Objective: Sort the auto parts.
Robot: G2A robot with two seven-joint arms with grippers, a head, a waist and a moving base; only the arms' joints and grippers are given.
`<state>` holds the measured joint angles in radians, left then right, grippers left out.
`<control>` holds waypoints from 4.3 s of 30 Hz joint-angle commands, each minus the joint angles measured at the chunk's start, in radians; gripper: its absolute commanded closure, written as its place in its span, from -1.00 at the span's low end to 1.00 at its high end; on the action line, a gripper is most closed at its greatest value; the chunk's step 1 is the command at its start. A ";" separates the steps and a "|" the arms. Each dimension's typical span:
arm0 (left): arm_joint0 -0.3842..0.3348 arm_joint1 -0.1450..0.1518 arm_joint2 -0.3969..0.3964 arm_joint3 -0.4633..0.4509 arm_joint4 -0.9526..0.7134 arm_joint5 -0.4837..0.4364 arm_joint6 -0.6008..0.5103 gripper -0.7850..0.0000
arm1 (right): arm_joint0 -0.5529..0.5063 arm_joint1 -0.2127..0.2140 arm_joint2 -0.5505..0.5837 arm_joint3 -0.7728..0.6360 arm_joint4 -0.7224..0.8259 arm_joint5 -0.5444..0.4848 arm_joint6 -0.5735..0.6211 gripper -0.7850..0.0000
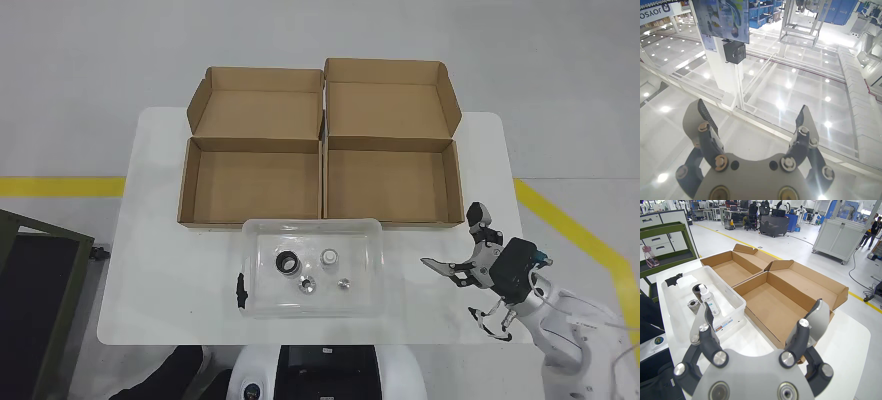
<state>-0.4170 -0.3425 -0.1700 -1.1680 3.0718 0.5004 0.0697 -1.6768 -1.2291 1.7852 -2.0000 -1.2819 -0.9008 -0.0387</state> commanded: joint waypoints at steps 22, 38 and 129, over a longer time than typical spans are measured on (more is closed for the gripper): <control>0.000 0.000 0.000 0.000 0.000 0.000 0.000 -1.00 | 0.210 0.016 -0.425 -0.056 -0.035 -0.073 0.402 -1.00; 0.000 0.000 0.000 0.000 0.000 0.000 0.000 -1.00 | 0.358 0.012 -0.633 0.032 -0.031 0.025 0.592 -1.00; 0.000 0.000 0.000 0.000 0.000 0.000 0.000 -1.00 | 0.544 0.046 -0.622 -0.079 0.224 0.131 0.172 1.00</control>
<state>-0.4170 -0.3425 -0.1700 -1.1680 3.0718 0.5004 0.0697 -1.1313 -1.1845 1.1494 -2.0737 -1.0657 -0.7676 0.1387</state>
